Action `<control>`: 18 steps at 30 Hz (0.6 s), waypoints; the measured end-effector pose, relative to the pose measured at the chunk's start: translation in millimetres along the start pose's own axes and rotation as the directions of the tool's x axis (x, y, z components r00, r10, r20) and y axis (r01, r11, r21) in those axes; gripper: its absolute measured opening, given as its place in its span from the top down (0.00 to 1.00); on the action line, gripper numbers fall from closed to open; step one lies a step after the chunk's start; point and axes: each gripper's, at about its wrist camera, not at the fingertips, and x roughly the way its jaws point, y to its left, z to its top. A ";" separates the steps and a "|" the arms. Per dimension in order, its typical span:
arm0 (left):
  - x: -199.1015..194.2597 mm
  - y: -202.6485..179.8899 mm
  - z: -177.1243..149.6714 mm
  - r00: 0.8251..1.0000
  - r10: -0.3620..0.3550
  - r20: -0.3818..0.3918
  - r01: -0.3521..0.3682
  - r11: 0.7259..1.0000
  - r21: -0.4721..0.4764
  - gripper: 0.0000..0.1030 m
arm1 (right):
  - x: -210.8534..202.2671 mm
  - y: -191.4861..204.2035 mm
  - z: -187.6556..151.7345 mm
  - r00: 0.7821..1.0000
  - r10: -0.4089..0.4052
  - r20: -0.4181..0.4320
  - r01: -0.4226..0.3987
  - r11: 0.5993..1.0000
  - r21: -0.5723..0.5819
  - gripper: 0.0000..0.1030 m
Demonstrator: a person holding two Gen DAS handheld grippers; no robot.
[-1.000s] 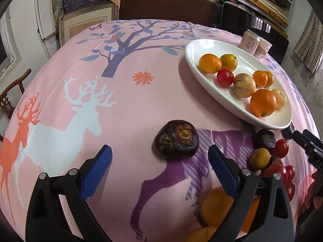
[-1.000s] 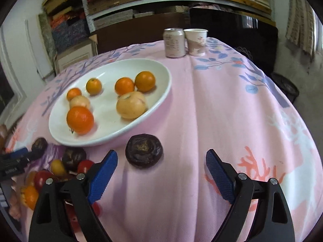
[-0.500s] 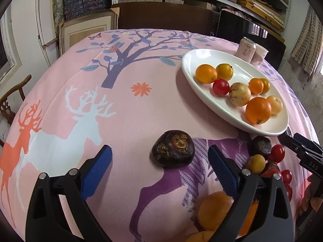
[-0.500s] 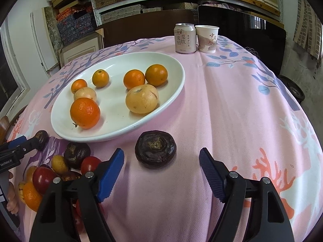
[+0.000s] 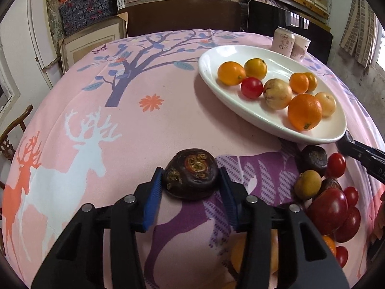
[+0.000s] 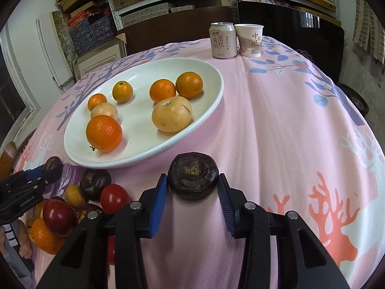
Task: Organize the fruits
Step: 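Carry both dark purple fruits onto the white plate and open both grippers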
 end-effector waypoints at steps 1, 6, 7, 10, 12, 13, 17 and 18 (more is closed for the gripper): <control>-1.3 1.0 -0.4 1.000 -0.005 0.001 0.005 1.000 -0.006 0.56 | -1.9 -0.9 -0.7 1.000 0.005 0.003 -0.005 1.000 0.004 0.59; -13.2 8.3 2.2 0.999 -0.021 0.036 0.022 0.999 -0.043 0.56 | -11.4 -4.6 -3.4 1.000 0.006 0.022 -0.006 1.000 0.017 0.59; -15.9 9.5 2.6 0.999 -0.025 0.046 0.027 0.998 -0.050 0.56 | -14.6 -7.1 -4.4 1.000 0.007 0.029 -0.007 1.000 0.026 0.59; -24.5 9.3 4.2 0.997 -0.035 0.075 0.039 0.998 -0.051 0.56 | -25.1 -18.7 -6.8 0.998 0.015 0.060 -0.019 0.997 0.071 0.59; -31.8 6.8 6.5 0.994 -0.047 0.098 0.051 0.998 -0.042 0.56 | -32.2 -26.6 -8.2 0.996 0.025 0.085 -0.033 0.994 0.100 0.59; -34.8 6.2 9.0 0.993 -0.056 0.108 0.061 0.997 -0.043 0.56 | -36.7 -29.9 -8.2 0.994 0.043 0.103 -0.055 0.992 0.118 0.59; -42.1 -0.7 32.5 0.986 -0.109 0.125 0.117 0.992 -0.055 0.56 | -48.0 -26.9 8.8 0.978 0.130 0.162 -0.152 0.979 0.134 0.59; -41.8 -4.9 38.8 0.986 -0.111 0.126 0.118 0.992 -0.052 0.56 | -49.0 -21.7 17.1 0.977 0.138 0.163 -0.159 0.980 0.118 0.59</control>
